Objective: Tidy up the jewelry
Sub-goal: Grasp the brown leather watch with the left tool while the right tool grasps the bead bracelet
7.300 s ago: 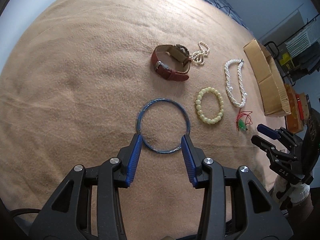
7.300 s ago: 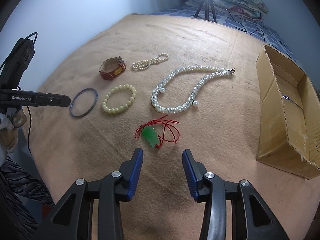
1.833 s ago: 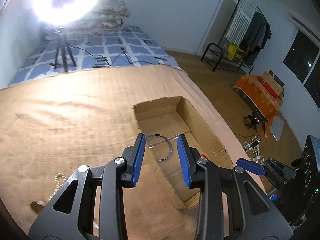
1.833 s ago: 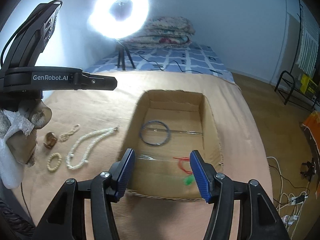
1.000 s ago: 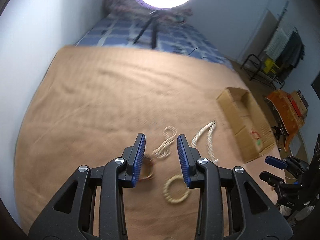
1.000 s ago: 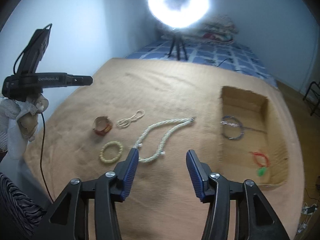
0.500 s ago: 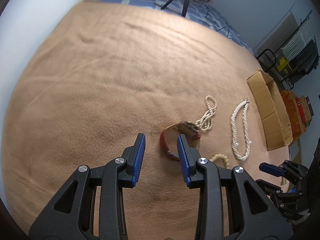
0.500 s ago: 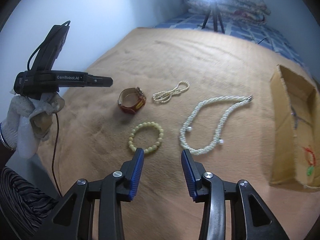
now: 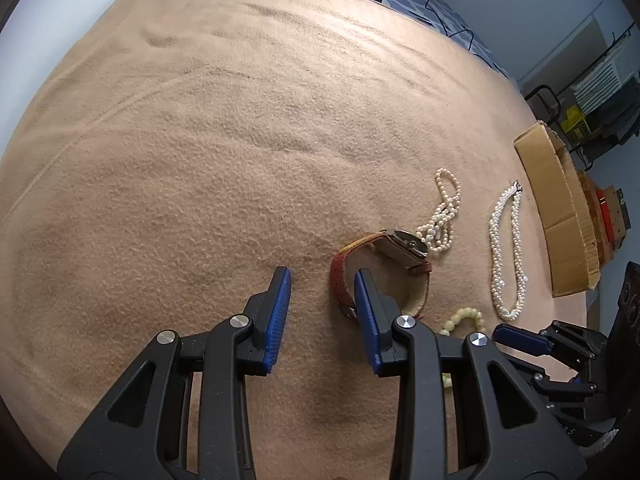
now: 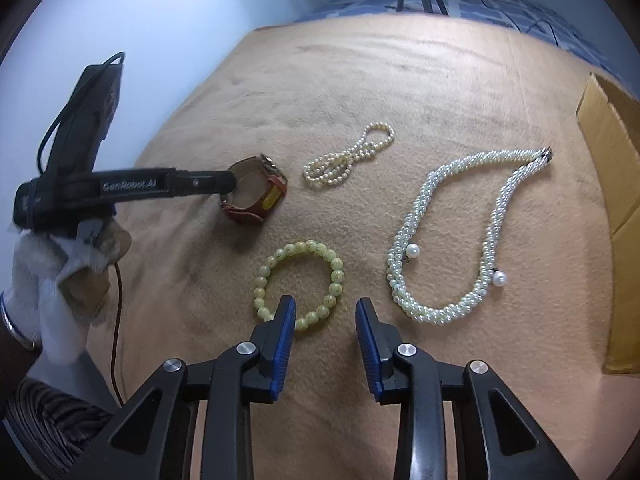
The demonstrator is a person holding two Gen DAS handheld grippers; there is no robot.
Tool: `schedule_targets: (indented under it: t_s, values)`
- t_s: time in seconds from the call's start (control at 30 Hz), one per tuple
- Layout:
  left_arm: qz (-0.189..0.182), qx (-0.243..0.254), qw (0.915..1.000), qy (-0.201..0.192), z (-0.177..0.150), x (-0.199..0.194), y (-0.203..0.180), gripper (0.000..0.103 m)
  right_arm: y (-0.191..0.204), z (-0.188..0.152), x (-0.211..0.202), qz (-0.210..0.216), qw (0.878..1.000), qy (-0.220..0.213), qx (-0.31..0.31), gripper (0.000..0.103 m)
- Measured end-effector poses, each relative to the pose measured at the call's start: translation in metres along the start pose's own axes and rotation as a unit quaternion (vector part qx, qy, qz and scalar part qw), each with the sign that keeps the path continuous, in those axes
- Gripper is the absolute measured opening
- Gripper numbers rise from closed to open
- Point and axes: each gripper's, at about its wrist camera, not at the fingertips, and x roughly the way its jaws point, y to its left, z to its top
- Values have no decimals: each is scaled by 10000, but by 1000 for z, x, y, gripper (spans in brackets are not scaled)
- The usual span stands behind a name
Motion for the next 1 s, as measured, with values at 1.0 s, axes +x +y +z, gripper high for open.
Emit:
schedule_targets:
  t_s: [1.0]
  values:
    - [331,510,9974,-375,-5,-8,-21,2,32,5,-7,-544,9948,-427,-745,5]
